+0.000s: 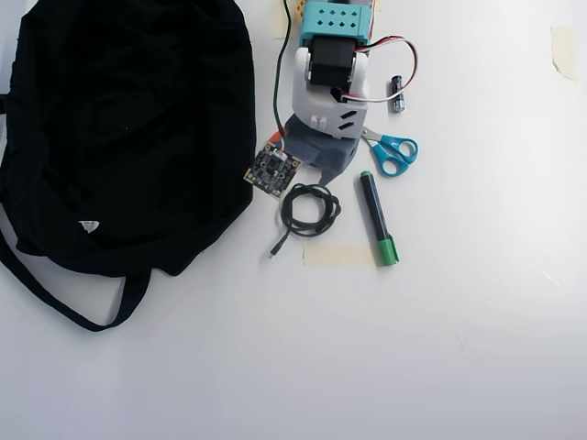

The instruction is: Put the cable into the black bag

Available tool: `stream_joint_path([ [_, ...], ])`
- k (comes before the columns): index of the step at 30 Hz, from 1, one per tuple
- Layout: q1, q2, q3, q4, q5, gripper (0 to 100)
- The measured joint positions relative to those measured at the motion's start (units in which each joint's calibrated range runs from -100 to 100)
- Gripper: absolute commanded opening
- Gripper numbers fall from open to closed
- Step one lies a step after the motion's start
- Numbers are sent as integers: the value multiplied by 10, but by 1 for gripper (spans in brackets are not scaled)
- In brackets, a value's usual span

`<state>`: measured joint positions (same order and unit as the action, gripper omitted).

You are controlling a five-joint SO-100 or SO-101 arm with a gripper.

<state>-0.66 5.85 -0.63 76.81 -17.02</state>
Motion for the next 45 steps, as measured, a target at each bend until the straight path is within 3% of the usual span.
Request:
stream_joint_path([
  [7,4,46,0,-55,-1,31],
  [45,7,279,-74,-92,15,31],
])
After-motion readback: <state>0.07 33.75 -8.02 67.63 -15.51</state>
